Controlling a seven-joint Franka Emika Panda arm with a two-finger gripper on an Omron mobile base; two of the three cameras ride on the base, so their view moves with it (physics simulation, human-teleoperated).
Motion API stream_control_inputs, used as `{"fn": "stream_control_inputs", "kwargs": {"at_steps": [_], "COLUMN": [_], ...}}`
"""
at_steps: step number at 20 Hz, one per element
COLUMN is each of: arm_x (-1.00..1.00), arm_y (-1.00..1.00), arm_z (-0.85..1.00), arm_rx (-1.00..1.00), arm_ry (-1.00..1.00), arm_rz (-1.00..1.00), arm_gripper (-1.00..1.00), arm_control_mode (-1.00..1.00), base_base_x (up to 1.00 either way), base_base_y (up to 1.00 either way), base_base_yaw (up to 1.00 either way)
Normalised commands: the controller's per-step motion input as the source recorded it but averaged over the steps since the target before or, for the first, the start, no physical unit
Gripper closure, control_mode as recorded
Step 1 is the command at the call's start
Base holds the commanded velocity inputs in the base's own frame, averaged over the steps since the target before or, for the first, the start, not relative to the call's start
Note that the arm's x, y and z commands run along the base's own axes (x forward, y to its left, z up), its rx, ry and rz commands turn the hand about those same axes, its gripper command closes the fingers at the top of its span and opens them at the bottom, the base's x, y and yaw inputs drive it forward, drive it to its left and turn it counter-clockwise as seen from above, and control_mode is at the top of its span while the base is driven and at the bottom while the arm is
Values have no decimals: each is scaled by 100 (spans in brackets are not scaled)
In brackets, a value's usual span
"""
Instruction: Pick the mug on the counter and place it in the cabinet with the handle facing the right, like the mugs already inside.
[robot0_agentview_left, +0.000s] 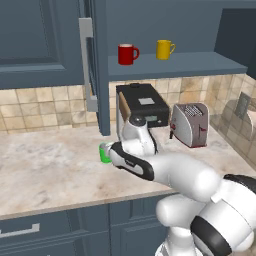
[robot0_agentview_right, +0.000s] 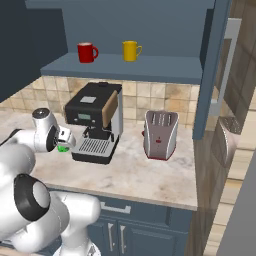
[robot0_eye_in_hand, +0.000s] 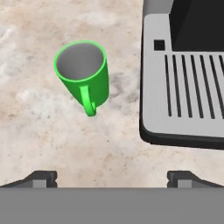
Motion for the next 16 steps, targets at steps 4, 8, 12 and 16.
{"fn": "stream_control_inputs", "kwargs": {"at_steps": [4,8,12,16], "arm_x": [23,28,31,25], "arm_y": [16,9,3,9], "arm_z": [-16,-15,-19,-20], "arm_rx": [0,0,0,0], "arm_ry": [-1,0,0,0], "arm_rz": [0,0,0,0], "arm_gripper": [-100,-100,-100,-100], "arm_control_mode": [-100,-100,-100,-100], "base_base_x": [0,0,0,0], "base_base_y": [0,0,0,0], "base_base_yaw": [0,0,0,0]}}
